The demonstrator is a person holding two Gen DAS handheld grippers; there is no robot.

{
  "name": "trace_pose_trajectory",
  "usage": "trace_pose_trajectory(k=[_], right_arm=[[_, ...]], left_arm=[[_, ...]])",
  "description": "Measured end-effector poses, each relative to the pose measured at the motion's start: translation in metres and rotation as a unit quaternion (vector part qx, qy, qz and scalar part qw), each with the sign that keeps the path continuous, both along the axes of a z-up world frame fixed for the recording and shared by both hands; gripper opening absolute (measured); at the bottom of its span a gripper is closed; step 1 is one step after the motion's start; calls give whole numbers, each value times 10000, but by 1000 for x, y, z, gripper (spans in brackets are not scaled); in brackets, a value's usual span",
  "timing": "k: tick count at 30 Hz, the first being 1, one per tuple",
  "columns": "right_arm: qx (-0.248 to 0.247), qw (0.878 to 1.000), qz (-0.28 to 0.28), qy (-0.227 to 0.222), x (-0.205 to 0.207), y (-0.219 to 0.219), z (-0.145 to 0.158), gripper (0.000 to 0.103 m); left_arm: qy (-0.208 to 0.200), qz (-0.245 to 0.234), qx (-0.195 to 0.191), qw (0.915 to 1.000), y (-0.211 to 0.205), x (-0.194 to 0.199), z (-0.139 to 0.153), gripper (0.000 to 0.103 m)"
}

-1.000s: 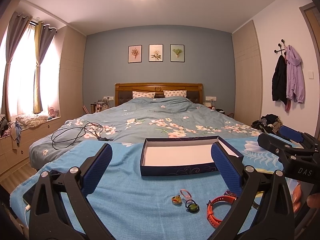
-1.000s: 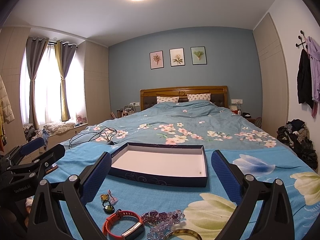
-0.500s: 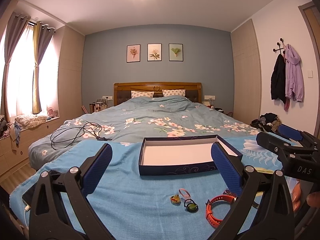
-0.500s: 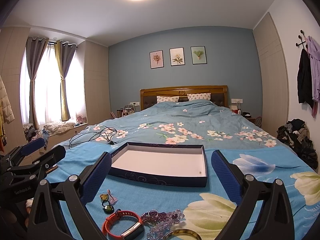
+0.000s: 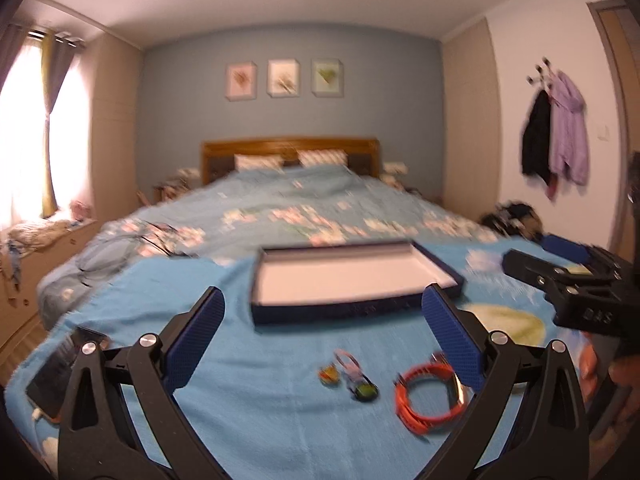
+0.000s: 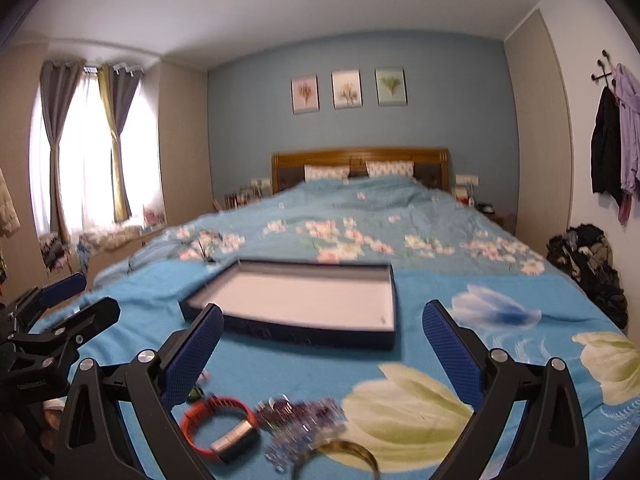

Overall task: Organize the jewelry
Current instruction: 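Grasp the orange watch band with left tool while right tool grasps gold bangle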

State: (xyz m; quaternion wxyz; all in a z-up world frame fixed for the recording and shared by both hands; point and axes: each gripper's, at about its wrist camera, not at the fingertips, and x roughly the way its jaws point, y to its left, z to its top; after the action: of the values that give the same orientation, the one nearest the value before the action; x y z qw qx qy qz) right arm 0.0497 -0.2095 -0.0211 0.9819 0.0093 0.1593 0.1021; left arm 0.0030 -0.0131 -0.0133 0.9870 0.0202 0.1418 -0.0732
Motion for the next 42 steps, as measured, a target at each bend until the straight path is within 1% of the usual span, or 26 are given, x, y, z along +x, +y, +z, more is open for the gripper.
trace_pose_trajectory(k=[2,3,6,7,10,11,12,13,14,15,16,17,18,20,21,22,24,26,30,31,33,36,38,39,41,42], right_arm=[[-51,9996,-16,294,5,-7,-7,96],[-25,9988,50,495,7,-11,-11,96],[52,9948,193,997,11,-22,-24,96],[19,9930,238,1159,12,-24,-29,96],[-232,9892,222,1430,9,-26,-42,94],[-278,9874,278,1536,9,-26,-46,91],[-284,9859,325,1615,9,-27,-49,86],[-279,9835,396,1742,9,-27,-54,85],[-283,9817,448,1830,10,-30,-57,80],[-329,9791,488,1944,11,-30,-61,72],[-384,9774,513,2015,11,-29,-63,69],[-400,9756,558,2087,12,-29,-66,64],[-384,9739,589,2158,13,-29,-66,61],[-349,9726,622,2213,16,-30,-67,59],[-324,9720,641,2239,17,-31,-67,56],[-305,9713,661,2265,18,-31,-67,55],[-251,9701,691,2312,20,-32,-67,52],[-194,9693,701,2351,21,-34,-67,48],[-78,9669,732,2444,23,-37,-69,43],[-88,9669,732,2445,23,-37,-70,42],[-126,9664,741,2457,24,-37,-70,37],[-127,9650,788,2498,23,-37,-69,30],[-157,9640,817,2526,22,-36,-69,28],[-156,9634,844,2541,22,-35,-69,25],[-186,9619,894,2577,21,-34,-68,25],[-215,9611,923,2596,20,-33,-68,25]], left_arm=[[239,-161,117,9995,-6,7,-7,97],[441,-293,200,9984,-10,11,-13,97],[811,-587,191,9948,-16,19,-26,97],[941,-679,196,9930,-18,22,-30,97],[1270,-981,252,9867,-26,28,-44,95],[1329,-1040,276,9853,-29,29,-48,92],[1424,-1133,301,9828,-32,30,-53,91],[1505,-1193,334,9808,-36,31,-58,91],[1583,-1240,378,9788,-39,33,-62,88],[1620,-1276,379,9778,-42,31,-66,85],[1682,-1339,370,9759,-45,31,-69,85],[1751,-1404,343,9739,-47,32,-72,82],[1821,-1467,302,9718,-48,34,-74,77],[2015,-1602,180,9661,-49,37,-78,71],[2088,-1639,120,9640,-49,38,-78,63],[2168,-1698,46,9613,-49,39,-80,59],[2317,-1905,-214,9537,-46,41,-80,46],[2376,-1921,-276,9518,-42,40,-79,43],[2642,-2016,-623,9411,-30,50,-78,31],[2693,-2024,-660,9392,-28,51,-79,30],[2794,-2035,-678,9359,-24,56,-81,23],[2785,-2014,-529,9376,-22,60,-79,15],[2653,-1978,-330,9431,-22,62,-73,11],[2599,-1949,-205,9455,-21,64,-70,9],[2532,-1785,3,9508,-19,70,-67,9],[2523,-1768,30,9513,-18,71,-66,9]])
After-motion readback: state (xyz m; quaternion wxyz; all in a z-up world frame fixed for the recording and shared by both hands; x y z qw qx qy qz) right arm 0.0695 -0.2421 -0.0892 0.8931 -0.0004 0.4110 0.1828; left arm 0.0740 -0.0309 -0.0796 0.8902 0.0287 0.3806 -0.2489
